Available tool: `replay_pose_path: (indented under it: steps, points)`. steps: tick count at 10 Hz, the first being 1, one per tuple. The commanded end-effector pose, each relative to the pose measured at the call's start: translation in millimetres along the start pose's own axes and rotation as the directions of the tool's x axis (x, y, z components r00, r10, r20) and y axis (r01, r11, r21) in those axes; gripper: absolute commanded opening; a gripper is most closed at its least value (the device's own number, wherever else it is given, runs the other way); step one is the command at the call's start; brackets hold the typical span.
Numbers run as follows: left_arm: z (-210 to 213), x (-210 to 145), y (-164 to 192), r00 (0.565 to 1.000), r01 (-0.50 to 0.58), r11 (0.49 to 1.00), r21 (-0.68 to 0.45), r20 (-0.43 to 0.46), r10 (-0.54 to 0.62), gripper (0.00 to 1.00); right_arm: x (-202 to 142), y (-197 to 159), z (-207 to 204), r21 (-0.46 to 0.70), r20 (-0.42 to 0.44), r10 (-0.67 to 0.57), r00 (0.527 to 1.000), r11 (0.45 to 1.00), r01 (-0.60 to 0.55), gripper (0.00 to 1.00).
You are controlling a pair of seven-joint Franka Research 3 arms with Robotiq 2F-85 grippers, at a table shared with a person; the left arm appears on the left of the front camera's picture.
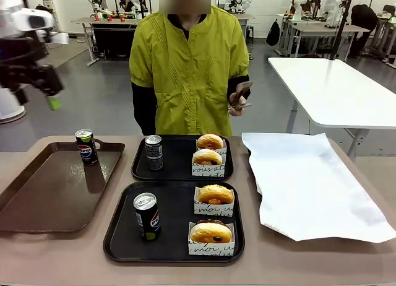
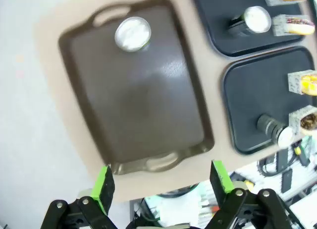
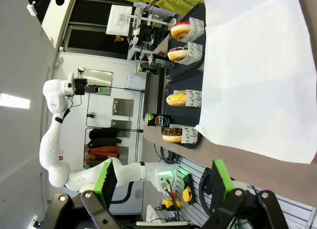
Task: Set up donuts and drinks on trays.
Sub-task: Pick up one Pepsi coke from the Handle tray and place it on the Flat Tray without a Pepsi coke.
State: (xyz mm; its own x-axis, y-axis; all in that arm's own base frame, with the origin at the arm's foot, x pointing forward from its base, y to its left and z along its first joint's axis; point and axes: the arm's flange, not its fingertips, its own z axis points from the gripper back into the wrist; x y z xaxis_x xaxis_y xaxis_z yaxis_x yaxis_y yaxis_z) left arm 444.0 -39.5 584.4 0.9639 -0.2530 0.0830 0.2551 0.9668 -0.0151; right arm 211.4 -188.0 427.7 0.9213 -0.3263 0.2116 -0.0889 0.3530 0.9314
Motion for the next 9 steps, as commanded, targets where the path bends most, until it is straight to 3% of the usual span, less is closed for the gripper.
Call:
replay_pose_path:
  steps: [1, 3, 4, 5, 9]
  points:
    - [-21, -2, 27, 0.997, -0.067, 0.997, -0.034, -0.031, 0.066, 1.00, 2, 0, 0, 0.022, 0.007, 0.015, 1.000, 1.000, -0.015, 1.00]
    - [-45, -32, 49, 0.991, -0.129, 0.991, -0.044, -0.026, 0.127, 1.00, 2, 0, 0, 0.022, 0.007, 0.015, 1.000, 1.000, -0.015, 1.00]
    - [-48, -31, 51, 0.988, -0.152, 0.988, -0.036, 0.007, 0.153, 1.00, 2, 0, 0, 0.022, 0.007, 0.015, 1.000, 1.000, -0.015, 1.00]
    - [-34, -20, 54, 0.993, -0.110, 0.994, -0.027, -0.056, 0.108, 1.00, 2, 0, 0, 0.022, 0.007, 0.015, 1.000, 1.000, -0.015, 1.00]
    - [-40, -23, 54, 0.992, -0.118, 0.993, -0.027, -0.048, 0.117, 1.00, 2, 0, 0, 0.022, 0.007, 0.015, 1.000, 1.000, -0.015, 1.00]
